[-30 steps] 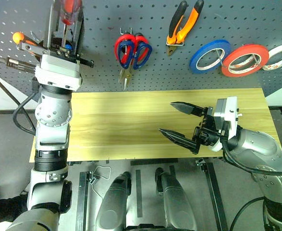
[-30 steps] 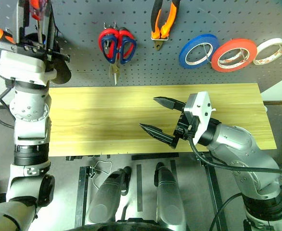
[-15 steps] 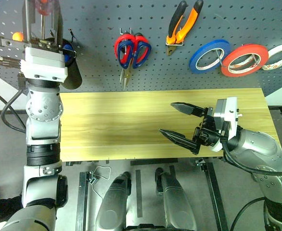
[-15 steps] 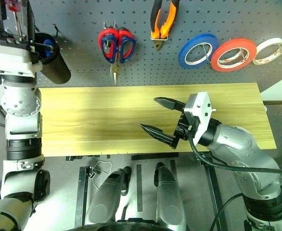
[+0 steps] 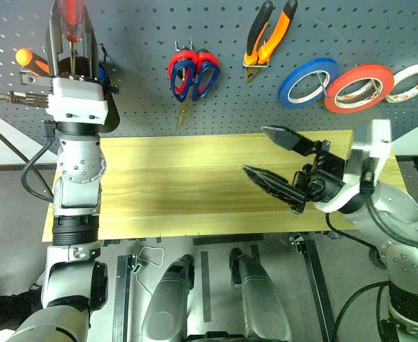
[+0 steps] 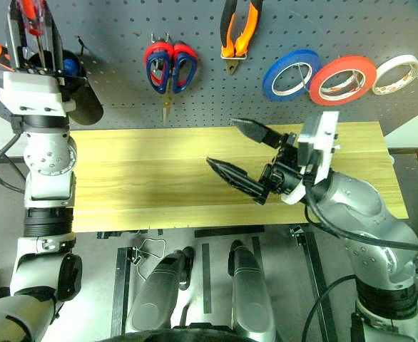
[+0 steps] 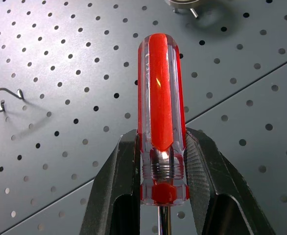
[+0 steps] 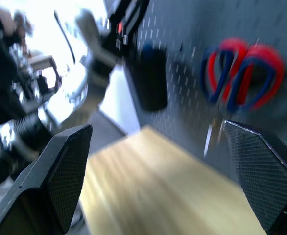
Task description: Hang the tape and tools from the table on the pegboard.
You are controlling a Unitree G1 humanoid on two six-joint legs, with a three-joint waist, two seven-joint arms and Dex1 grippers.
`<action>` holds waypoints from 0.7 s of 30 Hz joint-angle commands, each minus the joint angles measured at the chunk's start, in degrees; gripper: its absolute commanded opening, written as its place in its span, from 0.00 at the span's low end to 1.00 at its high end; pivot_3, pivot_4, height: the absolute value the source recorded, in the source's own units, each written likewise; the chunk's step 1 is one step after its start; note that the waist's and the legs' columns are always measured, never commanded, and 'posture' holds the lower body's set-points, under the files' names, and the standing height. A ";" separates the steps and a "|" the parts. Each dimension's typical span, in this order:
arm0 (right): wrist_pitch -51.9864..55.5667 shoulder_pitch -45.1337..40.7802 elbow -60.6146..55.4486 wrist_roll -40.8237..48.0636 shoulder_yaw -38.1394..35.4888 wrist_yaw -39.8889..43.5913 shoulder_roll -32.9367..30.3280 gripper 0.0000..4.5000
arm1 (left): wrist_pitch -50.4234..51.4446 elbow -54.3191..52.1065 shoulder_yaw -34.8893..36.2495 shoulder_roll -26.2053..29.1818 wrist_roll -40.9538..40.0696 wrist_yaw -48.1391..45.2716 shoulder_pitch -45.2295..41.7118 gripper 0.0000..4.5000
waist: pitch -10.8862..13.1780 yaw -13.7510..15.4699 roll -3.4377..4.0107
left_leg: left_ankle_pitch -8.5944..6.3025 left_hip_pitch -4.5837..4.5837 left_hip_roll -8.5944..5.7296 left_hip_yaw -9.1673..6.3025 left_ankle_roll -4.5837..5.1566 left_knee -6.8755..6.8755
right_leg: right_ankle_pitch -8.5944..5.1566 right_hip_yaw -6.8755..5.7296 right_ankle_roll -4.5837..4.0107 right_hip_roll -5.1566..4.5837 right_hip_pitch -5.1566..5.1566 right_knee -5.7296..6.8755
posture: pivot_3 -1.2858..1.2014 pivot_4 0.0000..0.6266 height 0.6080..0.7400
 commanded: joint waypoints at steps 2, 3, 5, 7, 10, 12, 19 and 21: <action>-1.25 -1.58 -2.76 4.96 -2.51 -2.09 0.09 1.00 | -0.83 -1.09 0.20 0.42 0.40 1.17 -0.53 0.20 | 0.00 0.00 0.00 | 0.00 0.00 0.00 0.00 0.01 0.03 | 0.00 0.00 0.00 0.00 0.00 0.01 | 0.52 0.59 1.00; -1.19 -1.60 -2.74 5.16 -2.48 -2.16 -0.17 1.00 | -0.82 -1.21 0.16 0.34 0.43 1.23 -0.46 0.20 | 0.00 0.00 0.00 | 0.00 0.00 0.00 0.00 0.01 0.03 | 0.00 0.00 0.00 0.00 0.00 0.01 | 0.52 0.59 1.00; -1.14 -1.59 -2.67 5.36 -2.45 -2.23 -0.57 1.00 | -0.86 -1.10 0.12 0.28 0.52 1.45 -0.38 0.20 | 0.00 0.00 0.00 | 0.00 0.00 0.00 0.00 0.01 0.03 | 0.00 0.00 0.00 0.00 0.00 0.02 | 0.52 0.59 1.00; -1.11 -1.41 -2.70 5.55 -2.46 -2.28 -1.00 1.00 | -1.08 -0.68 0.14 0.30 0.55 1.70 -0.17 0.20 | 0.00 0.00 0.00 | -0.01 0.00 0.00 0.00 0.01 0.04 | 0.00 0.00 0.00 -0.01 0.01 0.02 | 0.52 0.59 1.00; -1.00 -0.99 -2.67 5.57 -2.51 -1.96 -1.95 1.00 | -0.96 -0.13 -0.01 0.16 0.35 1.88 -0.08 0.20 | 0.00 0.00 0.00 | -0.01 0.00 0.00 0.00 0.01 0.07 | 0.00 0.00 0.00 -0.01 0.01 0.04 | 0.51 0.60 1.00; -0.87 -0.66 -2.60 5.49 -2.60 -1.72 -2.64 1.00 | -0.72 0.83 0.12 -0.19 0.07 2.30 -0.06 0.20 | 0.00 -0.05 0.00 | -0.01 0.00 0.00 0.00 0.01 0.09 | 0.00 0.00 0.00 -0.01 0.01 0.06 | 0.51 0.60 1.00; -0.77 0.43 -2.59 5.62 -2.96 -1.21 -5.02 1.00 | -1.30 2.59 -0.43 -1.06 0.78 3.78 -0.31 0.20 | 0.00 -0.70 0.00 | -0.03 -0.05 0.00 0.00 0.05 0.26 | 0.00 -0.01 0.01 -0.01 0.03 0.14 | 0.50 0.60 1.00; -0.84 0.63 -2.54 5.38 -2.78 -1.09 -5.41 1.00 | -0.25 2.05 -0.24 -1.01 1.62 4.52 -0.46 0.36 | 0.00 -0.97 0.00 | -0.05 -0.08 0.00 0.00 0.09 0.35 | 0.02 -0.01 0.04 -0.01 0.04 0.15 | 0.50 0.60 1.00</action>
